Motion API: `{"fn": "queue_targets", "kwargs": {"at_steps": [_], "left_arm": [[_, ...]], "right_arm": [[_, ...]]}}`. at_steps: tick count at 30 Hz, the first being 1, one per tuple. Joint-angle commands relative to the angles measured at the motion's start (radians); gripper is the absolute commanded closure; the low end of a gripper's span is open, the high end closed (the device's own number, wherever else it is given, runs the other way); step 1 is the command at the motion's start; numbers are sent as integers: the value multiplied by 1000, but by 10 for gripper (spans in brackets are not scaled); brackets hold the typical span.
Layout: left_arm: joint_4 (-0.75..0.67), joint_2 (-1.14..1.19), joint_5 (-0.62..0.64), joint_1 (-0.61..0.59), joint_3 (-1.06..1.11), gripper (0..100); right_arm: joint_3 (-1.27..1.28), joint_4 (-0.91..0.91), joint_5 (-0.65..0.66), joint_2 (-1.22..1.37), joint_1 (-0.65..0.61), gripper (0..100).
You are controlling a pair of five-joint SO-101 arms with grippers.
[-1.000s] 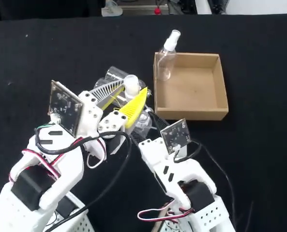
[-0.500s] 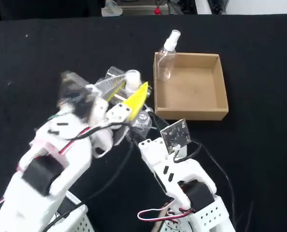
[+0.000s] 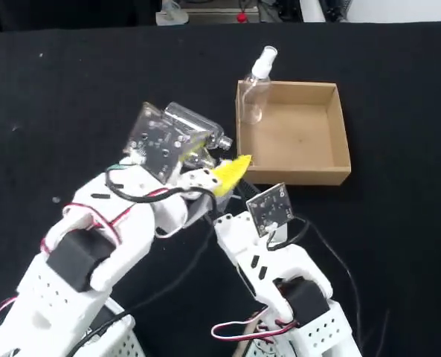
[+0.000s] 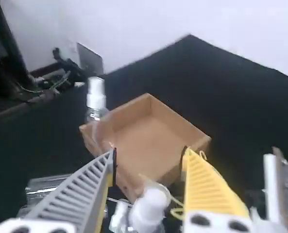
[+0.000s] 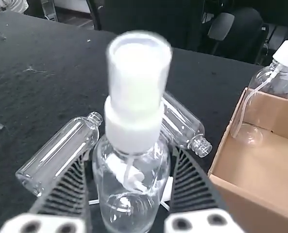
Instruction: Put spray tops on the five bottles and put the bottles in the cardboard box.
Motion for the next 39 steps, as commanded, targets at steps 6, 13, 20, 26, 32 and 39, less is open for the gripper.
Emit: {"fn": "queue_targets", "kwargs": {"at_steps": [6,13,20,26,32,39], "left_arm": [[6,-117,-8,-139,53,777],[3,-259,-9,-435,194,777],[-5,-397,0,-536,414,777],[-186,-514,2,-490,654,777],[-341,-638,0,-426,895,777],[-359,-784,-2,-417,1020,777]], "right_arm": [[-10,-25,2,-124,-9,988],[-182,144,127,-113,35,988],[-414,109,133,54,425,988],[-618,-3,133,453,522,988],[-694,-339,133,848,526,988],[-697,-720,133,1213,528,988]]}}
